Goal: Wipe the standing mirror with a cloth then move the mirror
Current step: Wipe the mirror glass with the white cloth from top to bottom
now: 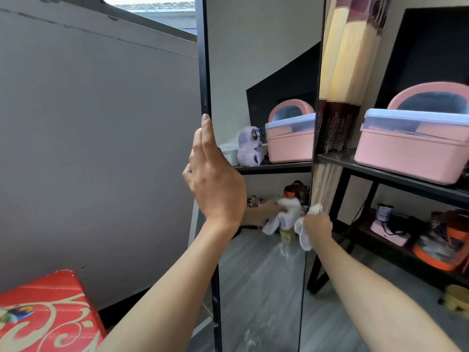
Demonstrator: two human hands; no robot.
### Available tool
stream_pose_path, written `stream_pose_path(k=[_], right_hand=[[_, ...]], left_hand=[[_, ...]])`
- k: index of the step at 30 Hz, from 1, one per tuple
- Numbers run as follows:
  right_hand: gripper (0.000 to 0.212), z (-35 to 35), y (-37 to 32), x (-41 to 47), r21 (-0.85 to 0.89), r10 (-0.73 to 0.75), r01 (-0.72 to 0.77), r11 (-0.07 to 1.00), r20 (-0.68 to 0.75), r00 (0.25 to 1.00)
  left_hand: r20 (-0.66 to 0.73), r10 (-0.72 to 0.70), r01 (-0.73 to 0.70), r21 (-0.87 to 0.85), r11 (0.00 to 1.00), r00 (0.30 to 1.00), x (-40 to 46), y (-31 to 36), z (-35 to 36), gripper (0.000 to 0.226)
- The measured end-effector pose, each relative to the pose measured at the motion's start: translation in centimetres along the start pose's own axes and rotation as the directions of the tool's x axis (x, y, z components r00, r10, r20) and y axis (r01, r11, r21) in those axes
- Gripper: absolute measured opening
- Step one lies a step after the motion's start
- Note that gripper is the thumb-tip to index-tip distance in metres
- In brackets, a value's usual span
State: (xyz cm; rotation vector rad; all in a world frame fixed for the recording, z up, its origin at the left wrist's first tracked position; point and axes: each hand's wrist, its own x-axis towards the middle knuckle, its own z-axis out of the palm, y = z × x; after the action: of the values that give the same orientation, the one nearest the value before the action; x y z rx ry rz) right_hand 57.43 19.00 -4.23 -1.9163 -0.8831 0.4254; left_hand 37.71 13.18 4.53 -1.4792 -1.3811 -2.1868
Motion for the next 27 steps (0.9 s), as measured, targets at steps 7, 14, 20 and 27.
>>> stream_pose_path(k=[7, 14, 20, 27], right_hand=[[0.047, -1.1, -11.0, -0.7, 0.088, -0.467, 0.500, 0.861, -0.251, 0.848], [0.039, 1.4, -1.7, 2.1, -0.084, -0.105, 0.111, 0.990, 0.079, 0.991], [0.024, 2.7, 6.4, -1.6, -0.261, 0.046, 0.011, 0.965, 0.211, 0.976], [0.034, -0.7, -4.2, -4.7, 0.167, -0.123, 0.139, 0.976, -0.099, 0.987]], left_hand=[[0.024, -0.022, 0.023, -0.043, 0.999, 0.999, 0.0, 0.0, -0.3, 0.069], [0.014, -0.007, 0.008, -0.060, 0.998, 1.000, 0.0, -0.2, -0.1, 0.059], [0.005, 0.046, -0.046, -0.061, 0.997, 0.999, 0.1, -0.5, 0.0, 0.055], [0.094, 0.001, 0.014, -0.159, 0.987, 0.996, 0.5, -0.5, -1.2, 0.053]])
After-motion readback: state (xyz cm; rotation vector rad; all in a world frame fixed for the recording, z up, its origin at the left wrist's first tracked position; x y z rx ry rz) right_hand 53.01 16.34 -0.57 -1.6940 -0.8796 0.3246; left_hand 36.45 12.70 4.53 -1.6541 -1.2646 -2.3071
